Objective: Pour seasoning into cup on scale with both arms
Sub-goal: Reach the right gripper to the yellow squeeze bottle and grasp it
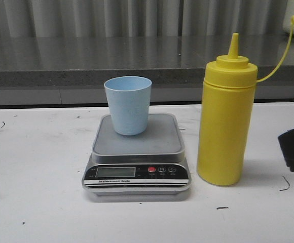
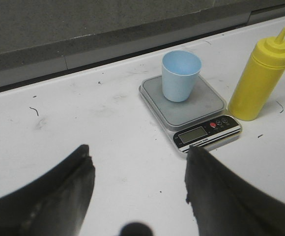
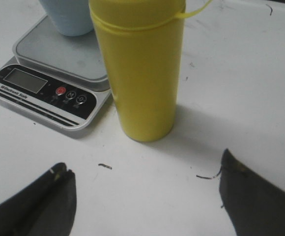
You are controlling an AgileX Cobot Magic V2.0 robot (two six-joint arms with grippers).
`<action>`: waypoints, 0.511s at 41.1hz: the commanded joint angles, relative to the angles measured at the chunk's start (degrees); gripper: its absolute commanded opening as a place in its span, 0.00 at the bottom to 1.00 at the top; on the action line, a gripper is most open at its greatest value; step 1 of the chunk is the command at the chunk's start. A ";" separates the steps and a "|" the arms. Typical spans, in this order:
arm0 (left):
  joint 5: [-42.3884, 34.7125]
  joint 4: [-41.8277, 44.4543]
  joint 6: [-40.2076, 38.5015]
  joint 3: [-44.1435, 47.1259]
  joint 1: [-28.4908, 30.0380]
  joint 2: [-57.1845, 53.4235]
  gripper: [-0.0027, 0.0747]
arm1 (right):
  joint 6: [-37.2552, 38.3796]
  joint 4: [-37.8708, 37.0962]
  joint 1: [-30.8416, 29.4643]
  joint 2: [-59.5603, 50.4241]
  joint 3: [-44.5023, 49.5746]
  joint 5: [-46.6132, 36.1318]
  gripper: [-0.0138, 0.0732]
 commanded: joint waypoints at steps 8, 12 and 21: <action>-4.19 -0.04 -0.63 -1.36 -0.29 0.56 0.56 | -0.48 -1.83 4.09 10.90 1.30 -27.13 0.86; -4.19 -0.04 -0.63 -1.36 -0.29 0.56 0.56 | -0.04 -1.86 4.09 15.28 1.30 -33.45 0.86; -4.19 -0.04 -0.63 -1.36 -0.29 0.56 0.56 | 5.04 -5.07 4.09 24.94 1.30 -45.40 0.86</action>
